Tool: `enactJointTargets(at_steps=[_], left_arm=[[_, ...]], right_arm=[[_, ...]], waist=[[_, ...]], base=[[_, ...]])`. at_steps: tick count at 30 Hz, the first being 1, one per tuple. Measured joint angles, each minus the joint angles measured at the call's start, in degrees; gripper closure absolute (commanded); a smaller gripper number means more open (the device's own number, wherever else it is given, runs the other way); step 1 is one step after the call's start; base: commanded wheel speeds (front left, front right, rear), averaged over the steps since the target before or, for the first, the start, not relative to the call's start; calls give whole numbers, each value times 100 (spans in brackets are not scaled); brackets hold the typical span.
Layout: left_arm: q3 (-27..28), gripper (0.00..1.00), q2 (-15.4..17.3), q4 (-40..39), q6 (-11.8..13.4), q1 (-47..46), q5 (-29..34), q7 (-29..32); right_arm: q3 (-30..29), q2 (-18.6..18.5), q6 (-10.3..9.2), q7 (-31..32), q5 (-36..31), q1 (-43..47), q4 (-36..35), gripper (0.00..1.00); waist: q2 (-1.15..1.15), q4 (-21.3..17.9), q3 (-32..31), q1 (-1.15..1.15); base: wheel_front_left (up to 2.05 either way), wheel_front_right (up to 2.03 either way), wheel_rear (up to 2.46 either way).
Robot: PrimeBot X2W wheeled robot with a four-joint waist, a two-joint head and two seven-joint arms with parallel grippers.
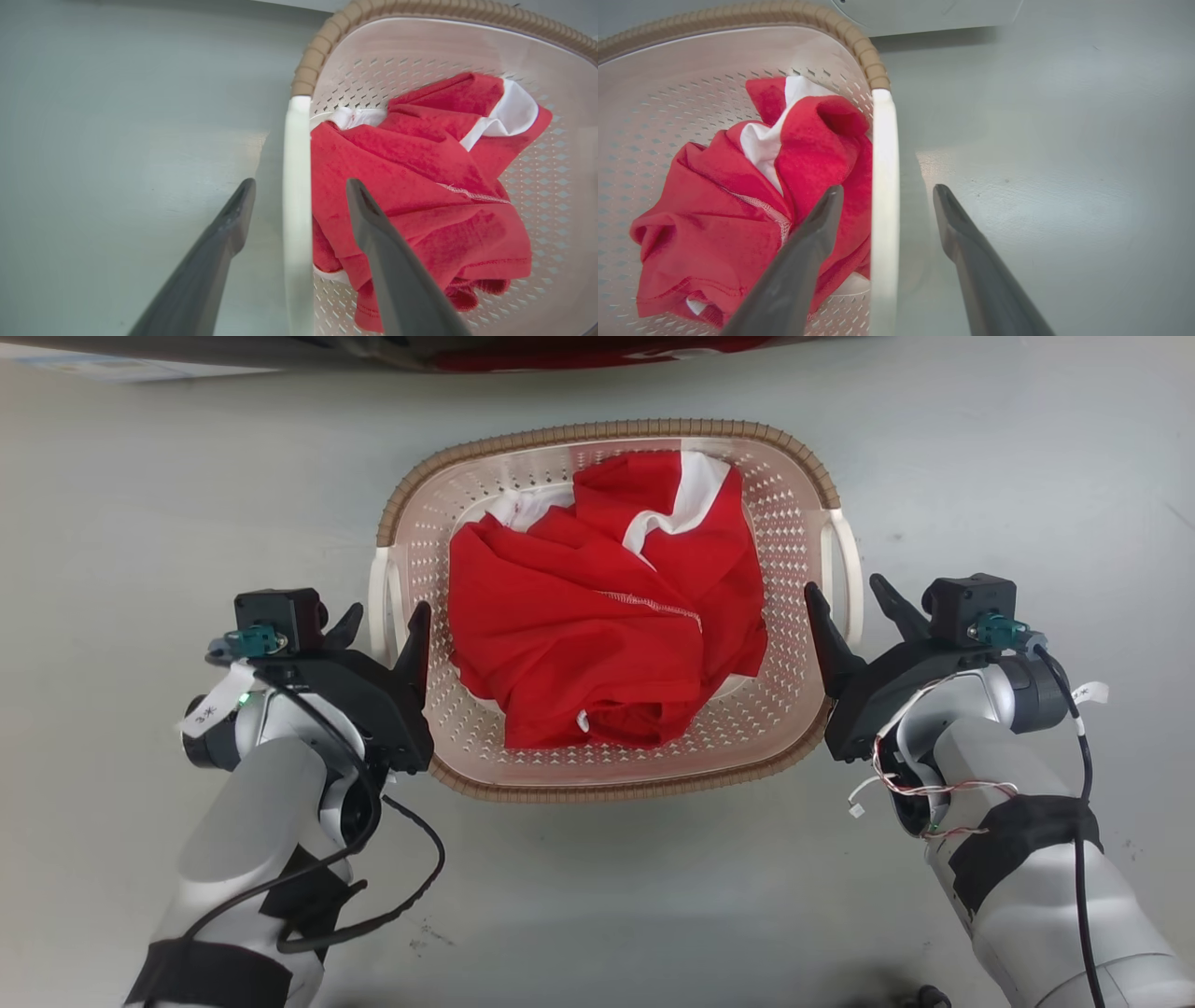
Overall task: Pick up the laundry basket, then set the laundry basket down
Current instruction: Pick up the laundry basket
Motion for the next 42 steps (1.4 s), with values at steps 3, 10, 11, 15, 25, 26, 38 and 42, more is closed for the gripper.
enactJointTargets(at_steps=[3,10,11,15,25,26,38,42], left_arm=[[-9,0,-12,131,-3,-90,1,38],[-7,70,-47,399,-55,-309,-12,-14],[-13,100,-51,443,-55,-316,-15,-13],[-53,100,-98,575,-98,-407,-15,-55],[-130,100,-126,900,-148,-512,-14,-113],[-134,100,-135,945,-149,-512,-14,-114],[-155,100,-249,1343,-205,-519,-112,-97],[-158,100,-279,1475,-227,-530,-166,7]], right_arm=[[33,9,16,0,3,-92,101,0],[91,26,68,-25,42,-308,331,64],[93,34,69,-24,57,-324,380,100],[122,87,109,-58,75,-351,501,100],[147,115,167,-124,105,-502,842,100],[152,121,168,-125,112,-504,878,100],[168,169,278,-98,229,-523,1355,100],[169,189,326,-40,265,-522,1523,100]], waist=[[0,-5,81,0],[0,9,237,1],[0,11,243,1],[0,16,253,0],[0,14,172,0],[1,13,150,0],[0,20,-295,0],[0,29,-509,0]], base=[[0,0,0],[0,0,0],[0,0,0],[0,0,0],[0,0,0],[0,0,0],[0,0,0],[0,0,0]])
